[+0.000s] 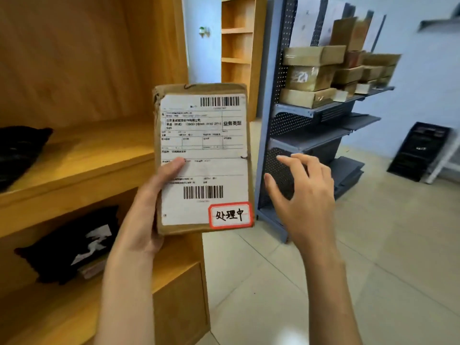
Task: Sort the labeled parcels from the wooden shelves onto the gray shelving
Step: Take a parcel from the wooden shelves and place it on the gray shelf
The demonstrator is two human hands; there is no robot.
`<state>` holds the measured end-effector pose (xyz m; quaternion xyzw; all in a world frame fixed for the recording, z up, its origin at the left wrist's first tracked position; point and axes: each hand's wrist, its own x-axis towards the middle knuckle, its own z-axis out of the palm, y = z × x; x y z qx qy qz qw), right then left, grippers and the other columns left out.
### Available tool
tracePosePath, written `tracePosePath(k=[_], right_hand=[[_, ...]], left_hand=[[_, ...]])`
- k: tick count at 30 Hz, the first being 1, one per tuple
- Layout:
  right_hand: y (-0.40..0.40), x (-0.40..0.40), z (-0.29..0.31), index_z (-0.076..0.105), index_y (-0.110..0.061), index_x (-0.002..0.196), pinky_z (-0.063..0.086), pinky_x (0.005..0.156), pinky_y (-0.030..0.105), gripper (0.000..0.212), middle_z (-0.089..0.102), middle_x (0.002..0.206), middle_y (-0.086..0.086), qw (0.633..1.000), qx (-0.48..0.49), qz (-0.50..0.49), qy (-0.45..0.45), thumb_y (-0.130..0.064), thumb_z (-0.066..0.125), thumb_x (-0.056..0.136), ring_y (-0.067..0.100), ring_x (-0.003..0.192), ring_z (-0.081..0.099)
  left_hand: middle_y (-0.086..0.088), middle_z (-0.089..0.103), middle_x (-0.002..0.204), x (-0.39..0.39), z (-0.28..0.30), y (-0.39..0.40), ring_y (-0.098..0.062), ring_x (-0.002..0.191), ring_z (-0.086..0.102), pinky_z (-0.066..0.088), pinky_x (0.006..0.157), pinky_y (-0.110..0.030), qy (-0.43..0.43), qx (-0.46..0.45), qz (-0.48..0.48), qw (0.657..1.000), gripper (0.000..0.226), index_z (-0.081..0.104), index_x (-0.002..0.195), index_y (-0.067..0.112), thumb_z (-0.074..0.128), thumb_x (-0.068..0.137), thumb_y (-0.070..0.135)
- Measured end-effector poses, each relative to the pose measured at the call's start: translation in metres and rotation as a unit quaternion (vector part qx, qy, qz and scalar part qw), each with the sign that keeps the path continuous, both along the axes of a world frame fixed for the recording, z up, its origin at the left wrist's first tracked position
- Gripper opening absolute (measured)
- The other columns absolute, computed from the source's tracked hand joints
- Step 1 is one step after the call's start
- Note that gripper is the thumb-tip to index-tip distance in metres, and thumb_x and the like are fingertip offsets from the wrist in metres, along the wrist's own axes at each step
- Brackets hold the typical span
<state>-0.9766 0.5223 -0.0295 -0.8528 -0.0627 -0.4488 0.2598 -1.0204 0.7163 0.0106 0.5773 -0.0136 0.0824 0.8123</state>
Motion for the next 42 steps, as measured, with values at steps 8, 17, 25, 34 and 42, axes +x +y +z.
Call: tracePosePath(k=[8,17,25,34,42], right_hand=[[-0.104,-0.004,-0.016,0.065,-0.014,0.115,0.044,0.087,0.042,0.039,0.061,0.109,0.008,0.996,-0.003,-0.090,0.020,-0.039,0.053,0.087,0.030,0.101,0.054],[-0.191,0.009,-0.041,0.063,-0.018,0.115,0.047,0.082,0.040,0.030,0.059,0.109,0.005,0.991,0.015,-0.124,0.050,-0.033,0.062,0.089,0.024,0.101,0.052],[-0.273,0.084,-0.057,0.062,-0.019,0.116,0.050,0.082,0.043,0.033,0.058,0.112,0.005,0.982,0.023,-0.177,0.062,-0.036,0.058,0.088,0.024,0.105,0.052],[-0.405,0.207,-0.026,0.063,-0.016,0.115,0.046,0.087,0.043,0.030,0.058,0.115,0.007,0.965,-0.007,-0.259,0.036,-0.028,0.066,0.087,0.026,0.106,0.051],[-0.531,0.268,-0.027,0.063,-0.018,0.117,0.045,0.090,0.041,0.033,0.057,0.118,0.006,0.942,0.013,-0.329,0.064,-0.032,0.063,0.087,0.023,0.112,0.049]], left_hand=[[0.004,0.075,0.093,0.029,-0.007,-0.098,-0.015,0.085,0.073,0.060,0.069,-0.030,-0.025,-0.015,-0.071,0.997,0.025,0.063,0.098,0.033,0.057,0.075,0.040],[0.001,0.075,0.097,0.076,-0.035,-0.188,-0.018,0.087,0.072,0.060,0.068,-0.032,0.008,-0.055,-0.118,0.991,0.035,0.064,0.106,0.029,0.069,0.072,0.039],[0.000,0.074,0.101,0.173,-0.045,-0.274,-0.019,0.093,0.071,0.059,0.065,-0.031,0.019,-0.072,-0.162,0.984,0.035,0.061,0.107,0.025,0.067,0.075,0.035],[-0.003,0.075,0.099,0.326,-0.018,-0.406,-0.021,0.090,0.072,0.060,0.069,-0.037,0.013,-0.122,-0.276,0.953,0.033,0.062,0.108,0.023,0.049,0.080,0.033],[-0.006,0.073,0.105,0.416,-0.021,-0.550,-0.024,0.095,0.071,0.058,0.076,-0.041,0.054,-0.086,-0.347,0.932,0.040,0.064,0.113,0.020,0.057,0.075,0.033]])
